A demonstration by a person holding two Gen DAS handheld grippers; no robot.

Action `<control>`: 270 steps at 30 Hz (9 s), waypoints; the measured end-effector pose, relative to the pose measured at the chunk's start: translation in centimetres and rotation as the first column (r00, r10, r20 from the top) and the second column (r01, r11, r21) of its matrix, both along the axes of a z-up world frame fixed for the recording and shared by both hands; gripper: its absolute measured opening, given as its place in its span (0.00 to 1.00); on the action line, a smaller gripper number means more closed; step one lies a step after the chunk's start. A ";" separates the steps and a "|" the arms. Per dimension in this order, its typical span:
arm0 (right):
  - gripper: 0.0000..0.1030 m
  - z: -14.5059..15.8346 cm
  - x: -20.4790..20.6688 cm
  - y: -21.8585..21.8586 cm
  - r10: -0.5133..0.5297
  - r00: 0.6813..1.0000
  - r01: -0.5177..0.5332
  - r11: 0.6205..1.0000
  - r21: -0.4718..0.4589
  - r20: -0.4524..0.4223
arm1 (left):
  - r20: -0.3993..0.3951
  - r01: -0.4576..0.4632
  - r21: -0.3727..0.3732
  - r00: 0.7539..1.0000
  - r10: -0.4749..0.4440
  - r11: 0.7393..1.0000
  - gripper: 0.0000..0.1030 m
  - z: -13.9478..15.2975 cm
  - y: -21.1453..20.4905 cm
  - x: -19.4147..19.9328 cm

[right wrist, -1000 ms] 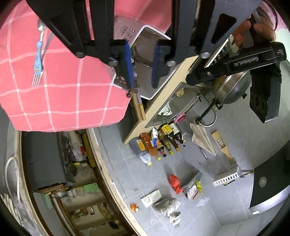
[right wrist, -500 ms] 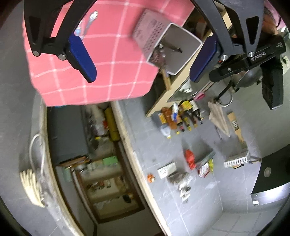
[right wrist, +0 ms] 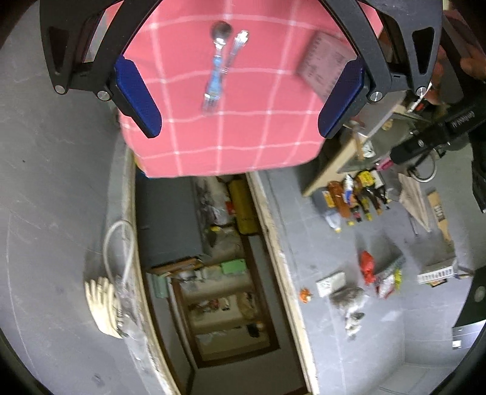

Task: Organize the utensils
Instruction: 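Move both open tools down to the fork and blue-handled spoon, then close the left tool on the fork while the right tool grasps the blue-handled spoon, then lift the fork with the left tool while the right tool lifts the blue spoon, then carry the fork with the left tool while the right tool carries the blue spoon toward the caddy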

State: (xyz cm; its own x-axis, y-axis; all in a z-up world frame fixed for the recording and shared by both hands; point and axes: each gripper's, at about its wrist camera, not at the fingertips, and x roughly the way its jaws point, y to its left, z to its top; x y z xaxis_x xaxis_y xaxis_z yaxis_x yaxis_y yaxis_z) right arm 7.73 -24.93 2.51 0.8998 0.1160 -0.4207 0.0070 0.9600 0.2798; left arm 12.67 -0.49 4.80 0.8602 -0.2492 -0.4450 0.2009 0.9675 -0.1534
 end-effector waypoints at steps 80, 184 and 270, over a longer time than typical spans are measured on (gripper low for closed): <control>0.97 -18.6 12.0 -1.3 -0.020 0.868 -0.048 0.991 -0.124 -0.496 | -0.577 0.156 -0.015 0.805 -0.136 0.988 0.68 -18.5 -11.5 18.5; 0.11 -17.1 8.8 -5.4 0.065 0.930 0.038 0.962 0.270 -0.363 | -0.521 0.187 -0.035 0.835 -0.178 0.982 0.19 -15.2 -11.5 11.6; 0.01 -15.1 5.5 -5.5 0.100 0.971 -0.027 0.948 0.317 -0.216 | -0.451 0.216 -0.023 0.869 -0.202 0.976 0.03 -11.5 -10.2 6.6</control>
State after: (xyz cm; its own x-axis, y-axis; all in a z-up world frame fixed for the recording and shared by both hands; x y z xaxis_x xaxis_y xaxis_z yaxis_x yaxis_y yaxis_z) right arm 13.23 -30.45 -12.62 0.7715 0.3268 -0.5459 0.0467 0.8266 0.5609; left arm 19.23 -10.67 -6.73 0.4962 -0.3828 -0.7793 0.3150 0.9158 -0.2493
